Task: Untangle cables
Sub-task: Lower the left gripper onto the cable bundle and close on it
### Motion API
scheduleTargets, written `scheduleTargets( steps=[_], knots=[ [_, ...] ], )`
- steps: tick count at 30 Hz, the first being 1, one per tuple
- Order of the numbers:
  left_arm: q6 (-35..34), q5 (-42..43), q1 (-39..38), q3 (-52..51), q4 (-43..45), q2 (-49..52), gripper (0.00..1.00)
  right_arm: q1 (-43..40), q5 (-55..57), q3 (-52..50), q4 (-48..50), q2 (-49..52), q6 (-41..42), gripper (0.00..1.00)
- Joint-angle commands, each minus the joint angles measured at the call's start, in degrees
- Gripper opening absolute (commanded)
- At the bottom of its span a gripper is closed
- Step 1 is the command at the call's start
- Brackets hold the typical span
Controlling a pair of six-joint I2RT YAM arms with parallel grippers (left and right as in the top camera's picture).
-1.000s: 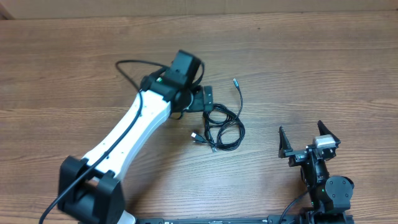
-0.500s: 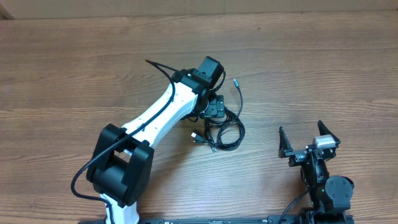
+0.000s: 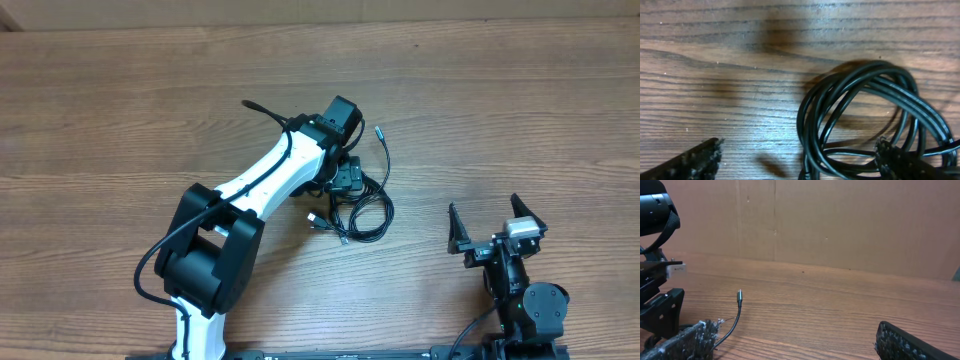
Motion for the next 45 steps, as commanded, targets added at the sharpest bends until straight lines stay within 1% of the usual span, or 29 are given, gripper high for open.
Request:
scheduleTargets(
  steps=[1, 3, 6, 12, 14, 16, 18, 19, 22, 31, 32, 33, 34, 35, 36, 41, 43, 45],
  knots=[
    [-0.24, -0.22, -0.37, 1.18, 0.72, 0.48, 0.87, 0.22, 0.52, -0.59, 0.26, -0.09, -0.26, 1.0],
    [0.0, -0.39, -0.48, 1.18, 1.29, 0.79, 0.8, 0.22, 0.52, -0.59, 0.26, -0.09, -0.26, 1.0],
    [0.15, 0.33, -0.52, 1.18, 0.9, 1.33, 0.73, 0.22, 0.52, -0.59, 0.26, -0.09, -0.26, 1.0],
    [0.13, 1.77, -1.29, 1.18, -0.59, 1.51, 0.68, 0.22, 0.55, -0.59, 0.26, -0.09, -0.26, 1.0],
    [0.11, 1.75, -1.86, 1.18, -0.72, 1.51, 0.66, 0.22, 0.52, -0.59, 0.26, -0.09, -0.26, 1.0],
    [-0.22, 2.29, -2.54, 1.18, -0.96, 1.51, 0.61, 0.22, 0.52, -0.59, 0.26, -0.09, -0.26, 1.0],
    [-1.73, 2.62, -3.13, 1.18, -1.62, 1.51, 0.52, 0.22, 0.55, -0.59, 0.26, -0.09, -0.26, 1.0],
    [-2.54, 2.58, -3.43, 1.18, -1.84, 1.53, 0.5, 0.22, 0.52, -0.59, 0.26, -0.09, -0.26, 1.0],
    [-4.83, 2.56, -4.22, 1.18, -1.66, 1.53, 0.48, 0.22, 0.52, -0.59, 0.26, -0.09, -0.26, 1.0],
    [-8.81, 3.54, -4.61, 1.18, -1.84, 1.62, 0.49, 0.22, 0.52, -0.59, 0.26, -0.09, -0.26, 1.0],
    [-9.79, 3.72, -4.68, 1.18, -2.03, 1.62, 0.48, 0.22, 0.52, -0.59, 0.26, -0.09, -0.28, 1.0],
    [-10.82, 3.76, -4.76, 1.18, -2.16, 1.62, 0.45, 0.22, 0.52, -0.59, 0.26, -0.09, -0.26, 1.0],
    [-12.33, 3.72, -4.94, 1.18, -2.14, 1.62, 0.39, 0.22, 0.52, -0.59, 0.26, -0.09, -0.26, 1.0],
    [-13.73, 3.72, -5.01, 1.18, -2.12, 1.62, 0.34, 0.22, 0.52, -0.59, 0.26, -0.09, -0.26, 1.0],
    [-15.45, 3.74, -5.03, 1.18, -2.14, 1.62, 0.33, 0.22, 0.52, -0.59, 0.26, -0.09, -0.26, 1.0],
    [-23.91, 3.89, -5.95, 1.18, -2.14, 1.62, 0.33, 0.22, 0.52, -0.59, 0.26, -0.09, -0.26, 1.0],
    [-25.97, 3.61, -6.45, 1.18, -2.12, 1.64, 0.44, 0.22, 0.52, -0.59, 0.26, -0.09, -0.26, 1.0],
    [-26.93, 3.06, -7.06, 1.18, -1.95, 1.64, 0.59, 0.22, 0.52, -0.59, 0.26, -0.09, -0.26, 1.0]
  ],
)
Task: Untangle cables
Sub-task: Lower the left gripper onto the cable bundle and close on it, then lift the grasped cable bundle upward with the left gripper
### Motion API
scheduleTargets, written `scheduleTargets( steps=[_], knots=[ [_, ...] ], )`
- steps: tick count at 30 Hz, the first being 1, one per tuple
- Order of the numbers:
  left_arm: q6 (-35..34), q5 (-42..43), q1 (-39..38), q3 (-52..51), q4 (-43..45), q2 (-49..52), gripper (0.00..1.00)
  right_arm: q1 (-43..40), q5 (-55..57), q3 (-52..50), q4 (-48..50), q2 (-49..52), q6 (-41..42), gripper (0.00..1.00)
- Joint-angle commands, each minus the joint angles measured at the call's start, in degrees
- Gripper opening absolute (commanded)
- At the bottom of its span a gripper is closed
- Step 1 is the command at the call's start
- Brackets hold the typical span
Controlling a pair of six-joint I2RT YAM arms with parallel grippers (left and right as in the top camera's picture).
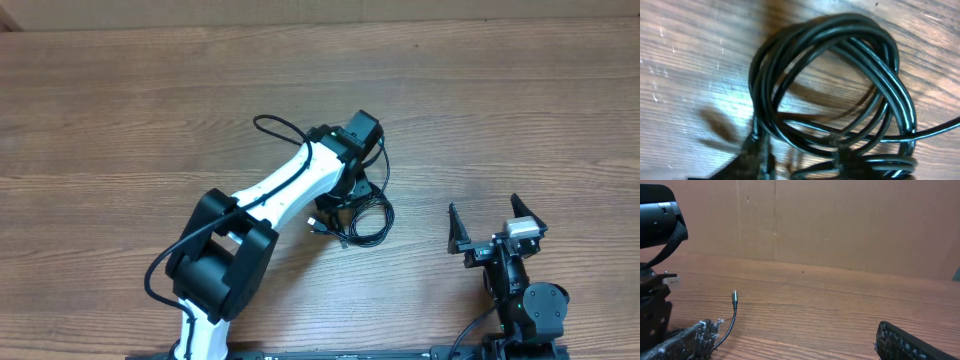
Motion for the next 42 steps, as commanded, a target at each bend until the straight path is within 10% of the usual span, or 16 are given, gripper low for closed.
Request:
scheduleTargets(
  steps=[1, 15, 22, 26, 35, 42],
  knots=[
    [-5.66, -0.9, -1.29, 1.18, 0.22, 1.25, 0.61, 0.22, 0.48, -0.59, 0.24, -0.09, -0.26, 1.0],
    [-16.83, -7.74, -2.69, 1.11, 0.96, 2.01, 0.54, 0.22, 0.48, -0.59, 0.24, -0.09, -0.24, 1.0],
    [-19.37, -3.26, -2.84, 1.11, 1.7, 5.49, 0.36, 0.22, 0.48, -0.59, 0.24, -0.09, -0.24, 1.0],
    [-19.28, -2.6, -2.84, 1.11, 1.77, 5.79, 0.09, 0.22, 0.48, -0.59, 0.24, -0.09, -0.24, 1.0],
    [-16.61, -1.64, -2.51, 1.36, 1.88, 5.42, 0.04, 0.22, 0.5, -0.59, 0.24, -0.09, -0.24, 1.0],
    [-0.72, -0.7, -0.87, 7.65, -0.37, 4.79, 0.04, 0.22, 0.5, -0.59, 0.24, -0.09, -0.24, 1.0]
  ],
)
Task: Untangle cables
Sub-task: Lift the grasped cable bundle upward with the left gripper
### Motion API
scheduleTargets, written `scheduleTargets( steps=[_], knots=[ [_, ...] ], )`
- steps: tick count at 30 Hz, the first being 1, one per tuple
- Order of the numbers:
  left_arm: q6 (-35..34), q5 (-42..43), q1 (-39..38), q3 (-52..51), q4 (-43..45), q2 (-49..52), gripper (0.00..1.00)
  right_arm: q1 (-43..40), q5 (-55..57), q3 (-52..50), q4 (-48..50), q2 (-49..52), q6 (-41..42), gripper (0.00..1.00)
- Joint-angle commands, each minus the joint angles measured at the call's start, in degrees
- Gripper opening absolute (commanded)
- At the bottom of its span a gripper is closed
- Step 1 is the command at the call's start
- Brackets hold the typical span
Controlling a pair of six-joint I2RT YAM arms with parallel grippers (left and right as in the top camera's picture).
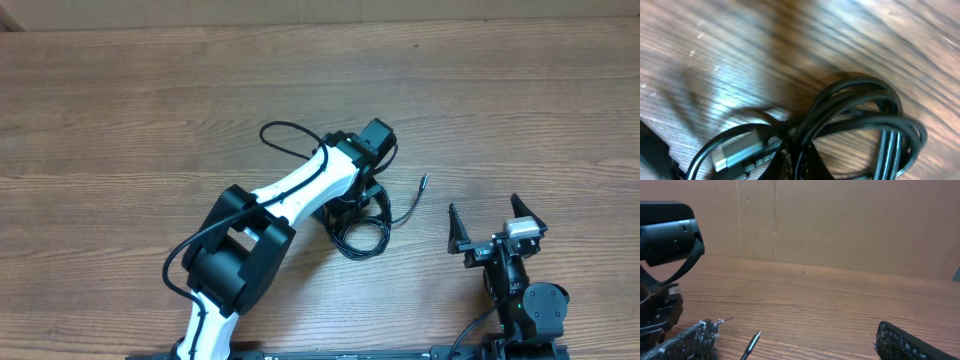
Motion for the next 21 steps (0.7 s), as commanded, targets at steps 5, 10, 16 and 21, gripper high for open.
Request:
scheduleTargets(
  steps=[5, 10, 16, 21],
  knots=[
    [22.62, 0.81, 1.57, 12.26, -4.44, -0.83, 0.04, 0.22, 0.55, -0.59, 0.24, -0.09, -0.22, 1.0],
    [33.66, -2.05, 1.62, 17.51, -5.46, -5.03, 0.04, 0.22, 0.52, -0.59, 0.24, -0.09, -0.22, 1.0],
    [42.05, -8.83, 1.68, 18.14, -5.4, -10.49, 0.04, 0.22, 0.55, -0.59, 0.24, -0.09, -0.22, 1.0],
    [48.46, -8.59, 1.92, 18.14, -5.9, -13.57, 0.04, 0.22, 0.52, -0.59, 0.24, -0.09, -0.22, 1.0]
  ],
)
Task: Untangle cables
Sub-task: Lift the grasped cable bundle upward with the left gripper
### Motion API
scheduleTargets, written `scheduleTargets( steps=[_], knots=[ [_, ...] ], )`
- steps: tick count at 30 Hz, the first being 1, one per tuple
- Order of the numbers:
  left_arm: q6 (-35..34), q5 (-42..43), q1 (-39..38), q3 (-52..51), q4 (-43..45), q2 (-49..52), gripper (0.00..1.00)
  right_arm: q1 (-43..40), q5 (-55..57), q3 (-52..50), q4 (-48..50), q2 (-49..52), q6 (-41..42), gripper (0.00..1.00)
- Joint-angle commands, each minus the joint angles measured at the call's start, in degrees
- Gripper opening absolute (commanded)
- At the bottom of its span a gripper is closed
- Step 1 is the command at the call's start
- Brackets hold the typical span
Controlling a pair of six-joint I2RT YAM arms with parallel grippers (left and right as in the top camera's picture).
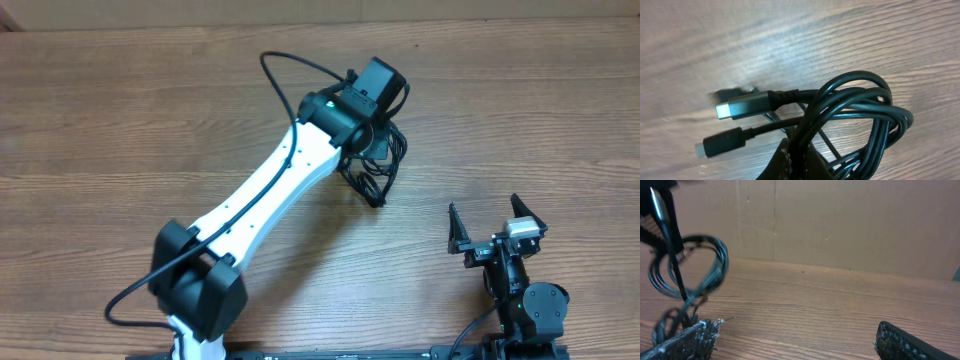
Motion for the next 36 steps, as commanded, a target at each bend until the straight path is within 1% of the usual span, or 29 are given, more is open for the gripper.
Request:
scheduleTargets(
  steps=[1, 6, 9, 14, 16, 19, 24, 26, 28, 29, 31, 36],
  knots=[
    [8.92, -2.03, 0.44, 1.86, -0.85, -3.85, 0.04, 0.22, 0.5, -0.59, 0.24, -0.09, -0.24, 1.0],
    [11.39, -1.55, 0.44, 1.86, -3.78, -5.4, 0.04, 0.22, 0.5, -0.59, 0.24, -0.09, -0.24, 1.0],
    [11.43, -1.16, 0.44, 1.86, -5.11, -6.23, 0.04, 0.22, 0.52, -0.59, 0.24, -0.09, -0.24, 1.0],
    [16.11, 7.23, 0.44, 1.88, -6.86, -8.66, 0.04, 0.22, 0.5, -0.59, 0.9, -0.09, -0.28, 1.0],
    [17.2, 8.85, 0.44, 1.88, -7.5, -10.1, 0.04, 0.22, 0.48, -0.59, 0.9, -0.09, -0.26, 1.0],
    [17.42, 8.66, 0.46, 1.88, -7.32, -12.44, 0.04, 0.22, 0.48, -0.59, 0.96, -0.09, -0.26, 1.0],
    [17.59, 8.68, 0.48, 1.88, -6.97, -15.21, 0.04, 0.22, 0.52, -0.57, 4.15, -0.09, -0.04, 1.0],
    [17.62, 8.66, 0.48, 1.88, -6.91, -15.72, 0.04, 0.22, 0.5, -0.09, 4.76, -0.09, 2.16, 1.0],
    [17.59, 8.66, 0.48, 1.88, -6.97, -15.8, 0.04, 0.22, 0.48, 1.92, 3.23, -0.09, 7.56, 1.0],
    [17.59, 8.66, 0.48, 1.88, -7.13, -15.8, 0.04, 0.22, 0.42, 2.78, 2.38, -0.09, 8.92, 1.0],
    [17.57, 8.66, 0.48, 1.88, -7.34, -15.8, 0.04, 0.22, -0.22, 6.64, -2.21, -0.04, 12.17, 1.0],
    [17.55, 8.66, 0.48, 1.88, -7.17, -15.8, 0.04, 0.22, -1.79, 16.61, -14.58, 1.03, 12.5, 1.0]
  ],
)
